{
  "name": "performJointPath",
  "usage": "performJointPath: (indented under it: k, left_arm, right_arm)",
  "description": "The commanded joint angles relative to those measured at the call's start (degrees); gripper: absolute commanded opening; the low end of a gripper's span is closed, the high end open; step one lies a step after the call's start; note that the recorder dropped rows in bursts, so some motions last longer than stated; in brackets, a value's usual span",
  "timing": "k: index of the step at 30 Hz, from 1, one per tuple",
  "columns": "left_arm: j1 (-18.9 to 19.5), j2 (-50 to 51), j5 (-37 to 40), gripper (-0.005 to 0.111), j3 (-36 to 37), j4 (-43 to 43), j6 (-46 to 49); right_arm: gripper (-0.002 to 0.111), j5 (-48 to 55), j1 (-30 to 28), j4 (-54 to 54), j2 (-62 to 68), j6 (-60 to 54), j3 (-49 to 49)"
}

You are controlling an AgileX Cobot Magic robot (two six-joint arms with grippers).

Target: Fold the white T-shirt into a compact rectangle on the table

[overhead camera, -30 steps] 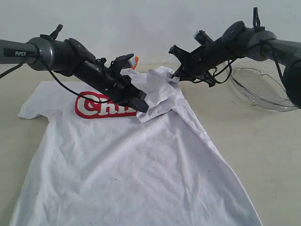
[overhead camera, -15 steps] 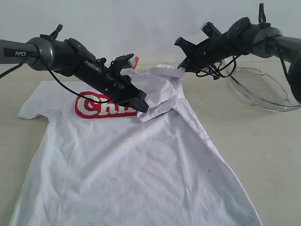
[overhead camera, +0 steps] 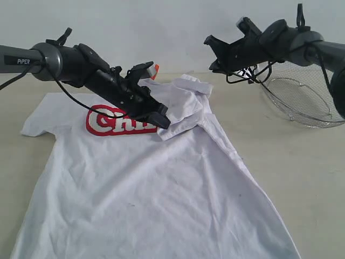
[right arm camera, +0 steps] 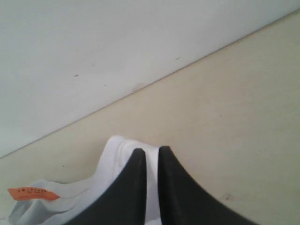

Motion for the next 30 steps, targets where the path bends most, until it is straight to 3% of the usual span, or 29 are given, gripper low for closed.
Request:
performJointPath:
  k: [1,3,7,8,14,30]
  left_arm:
    - [-0.2,0.0,0.8,0.005,-0.4,0.0,-0.6]
    - [-0.2,0.0,0.8,0.005,-0.4,0.0,-0.6]
    - [-0.2,0.0,0.8,0.005,-0.4,0.0,-0.6]
    - [-0.2,0.0,0.8,0.005,-0.4,0.0,-0.6]
    - [-0.2,0.0,0.7,0.005,-0.4,-0.4,-0.5]
    - [-0.2,0.0,0.7,0.005,-0.4,-0.4,-0.5]
  right_arm:
    - [0.007,8.0,-0.9,-0.6,-2.0,-5.4,-0.5]
    - [0.017,13.1,-1.5,-1.9,-2.5,-5.9,-1.2]
    - [0.058,16.8,-2.5,-3.3,-4.0,-5.4,-1.4]
    - [0.063,17.9,-2.9,-3.6,-4.6,-4.7,-1.4]
    - [0.045,21.8,-2.3,-3.7,-3.7,-1.5,-1.4]
    - [0.045,18.6,-1.3,-4.7,0.0,5.2,-1.4]
